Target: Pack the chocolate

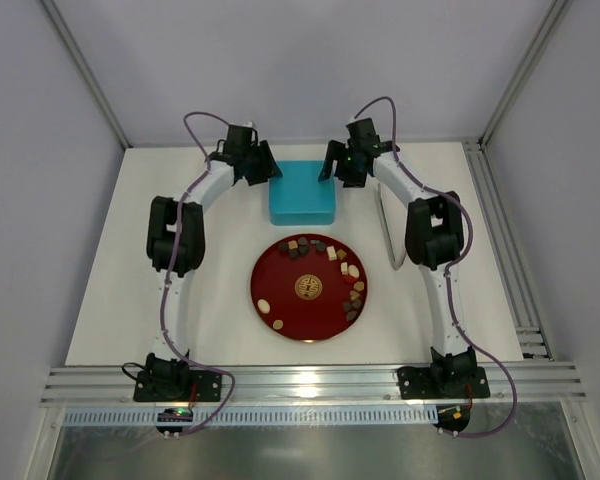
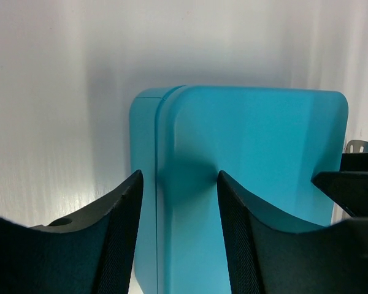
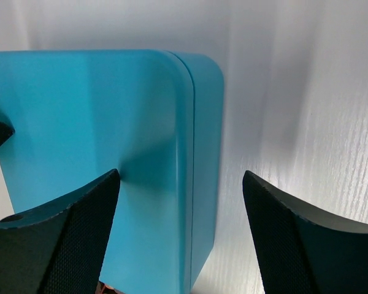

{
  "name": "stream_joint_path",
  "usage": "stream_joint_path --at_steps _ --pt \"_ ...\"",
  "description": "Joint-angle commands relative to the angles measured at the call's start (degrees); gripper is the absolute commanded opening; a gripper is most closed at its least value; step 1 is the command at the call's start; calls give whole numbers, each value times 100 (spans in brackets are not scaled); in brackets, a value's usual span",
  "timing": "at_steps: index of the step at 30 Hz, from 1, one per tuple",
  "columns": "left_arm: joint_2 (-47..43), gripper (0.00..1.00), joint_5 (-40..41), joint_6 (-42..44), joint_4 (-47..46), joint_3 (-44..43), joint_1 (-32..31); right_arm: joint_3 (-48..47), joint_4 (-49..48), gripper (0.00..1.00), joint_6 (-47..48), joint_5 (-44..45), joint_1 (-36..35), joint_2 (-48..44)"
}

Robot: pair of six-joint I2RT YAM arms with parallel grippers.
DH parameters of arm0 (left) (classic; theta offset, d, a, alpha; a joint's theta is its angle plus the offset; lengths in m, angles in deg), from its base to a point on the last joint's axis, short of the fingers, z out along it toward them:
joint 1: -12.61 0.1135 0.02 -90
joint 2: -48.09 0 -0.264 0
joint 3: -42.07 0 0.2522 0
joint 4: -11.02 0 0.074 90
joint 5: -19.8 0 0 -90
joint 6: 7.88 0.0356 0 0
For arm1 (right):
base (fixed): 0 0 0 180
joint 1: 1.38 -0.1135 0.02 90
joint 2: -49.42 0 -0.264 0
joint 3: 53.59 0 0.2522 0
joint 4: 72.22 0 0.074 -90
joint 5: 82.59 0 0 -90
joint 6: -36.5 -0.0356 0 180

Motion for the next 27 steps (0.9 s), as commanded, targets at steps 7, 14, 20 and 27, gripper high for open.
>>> stream_joint_path --at_steps 7,14,20,27 --pt "805 52 843 565 1674 -388 -33 -278 -519 87 -109 -211 7 96" --pt "1016 53 686 732 2097 -600 -68 -207 -1266 94 -364 -439 16 34" --pt "1078 54 632 873 2343 -609 -77 -725 -1144 96 -434 -422 16 350" --pt "1104 55 536 996 2607 -653 -121 -893 -880 96 -452 -290 7 692"
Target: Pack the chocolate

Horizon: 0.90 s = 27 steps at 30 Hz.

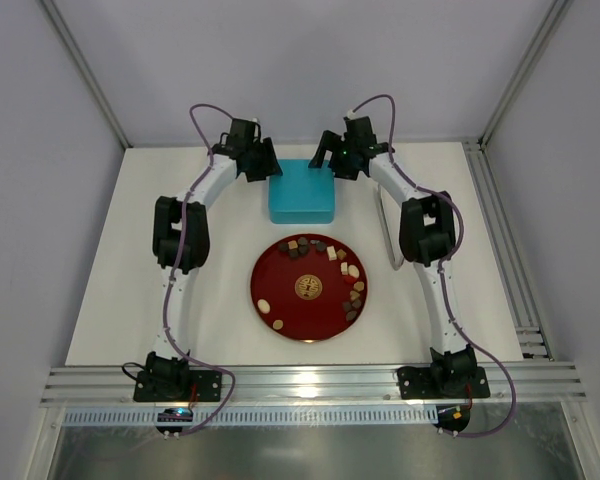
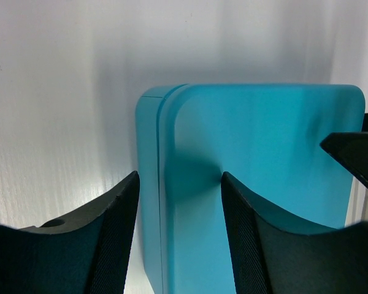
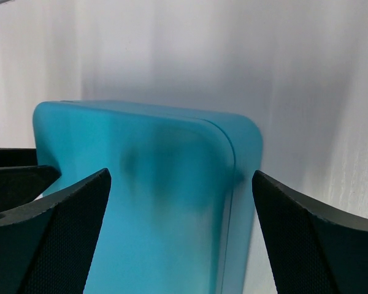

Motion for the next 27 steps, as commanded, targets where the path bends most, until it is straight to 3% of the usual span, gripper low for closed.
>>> stream_joint_path --at_steps 1,17,22,27 --pt "671 55 372 568 1726 339 -66 -318 86 96 11 90 5 166" --pt "689 54 415 744 2051 436 -128 -635 842 95 196 556 -13 430" --pt "838 54 328 744 2253 191 -119 -1275 1571 91 275 924 -92 729" --pt "909 54 345 752 2420 207 -137 -1154 1941 86 424 1127 -145 703"
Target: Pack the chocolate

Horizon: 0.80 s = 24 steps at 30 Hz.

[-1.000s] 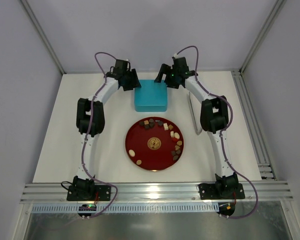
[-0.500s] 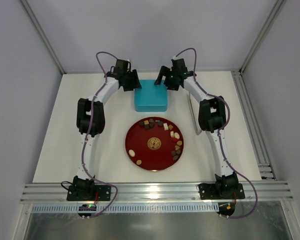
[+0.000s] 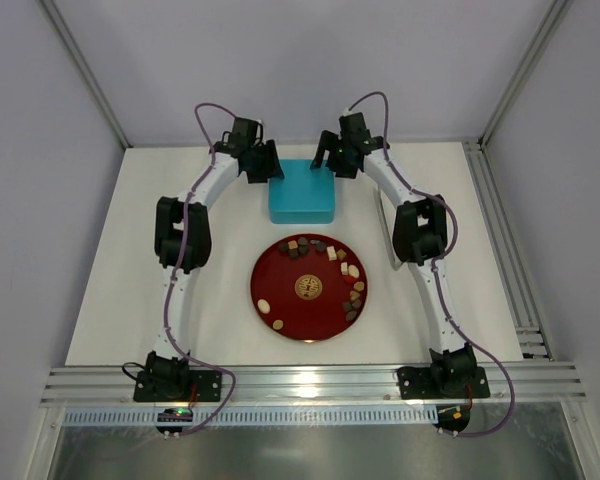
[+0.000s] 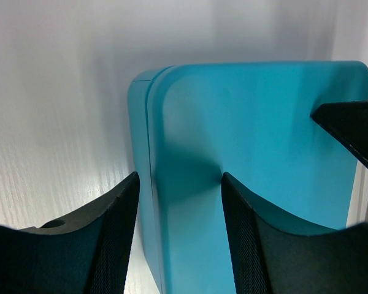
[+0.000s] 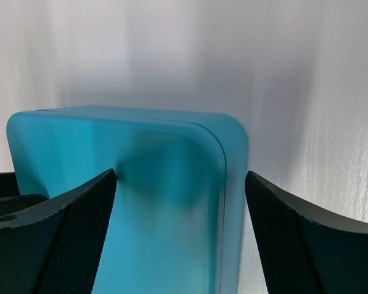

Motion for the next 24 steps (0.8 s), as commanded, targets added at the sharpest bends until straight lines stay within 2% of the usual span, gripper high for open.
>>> stream_joint_path --at_steps 1,7,12,15,22,24 --pt "819 54 478 486 2001 483 -93 105 800 83 344 515 -68 124" --pt "714 54 522 521 2106 632 -190 421 1064 76 564 612 -261 1" --pt "434 53 514 460 2028 1045 -322 1563 529 60 502 542 -297 -842" --pt "205 52 514 380 1905 1379 -401 2327 273 59 467 516 -297 -1299" --pt "-305 52 575 266 1658 2082 -612 3111 62 59 441 463 -385 -2021" --pt "-446 53 628 248 1606 2179 -603 3243 -8 62 432 489 -385 -2161"
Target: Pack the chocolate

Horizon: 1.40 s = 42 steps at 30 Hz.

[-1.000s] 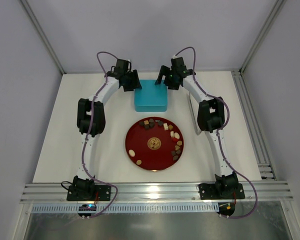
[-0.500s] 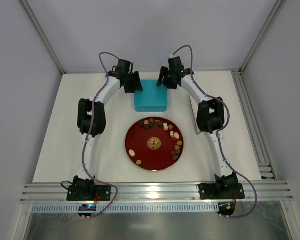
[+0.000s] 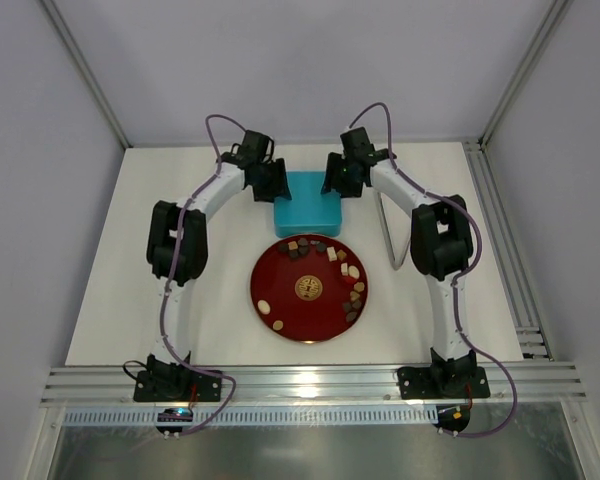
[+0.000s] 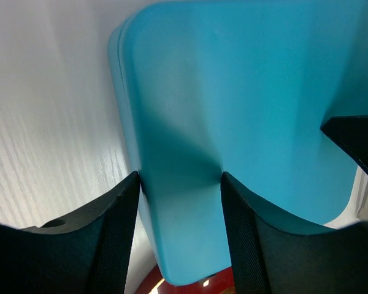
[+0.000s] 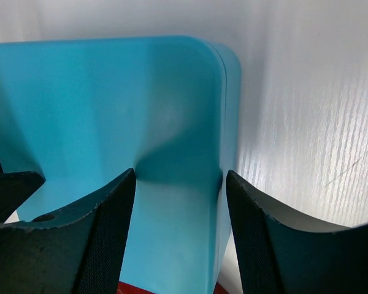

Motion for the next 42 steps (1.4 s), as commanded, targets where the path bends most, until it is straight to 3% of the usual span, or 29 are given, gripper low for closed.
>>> stream_joint_path --at_steps 1,12,22,28,42 --pt "455 54 639 283 1466 676 -183 284 293 63 161 172 -129 -203" --pt "67 65 762 485 1352 -53 124 196 -251 70 73 -258 196 -423" --pt "506 65 762 486 1079 -950 317 -199 -304 71 55 -469 311 -239" --pt "611 64 780 249 553 -1003 370 -217 -524 71 73 -575 328 -160" --pt "1121 56 1026 11 674 -1293 370 -858 -322 74 152 -575 337 394"
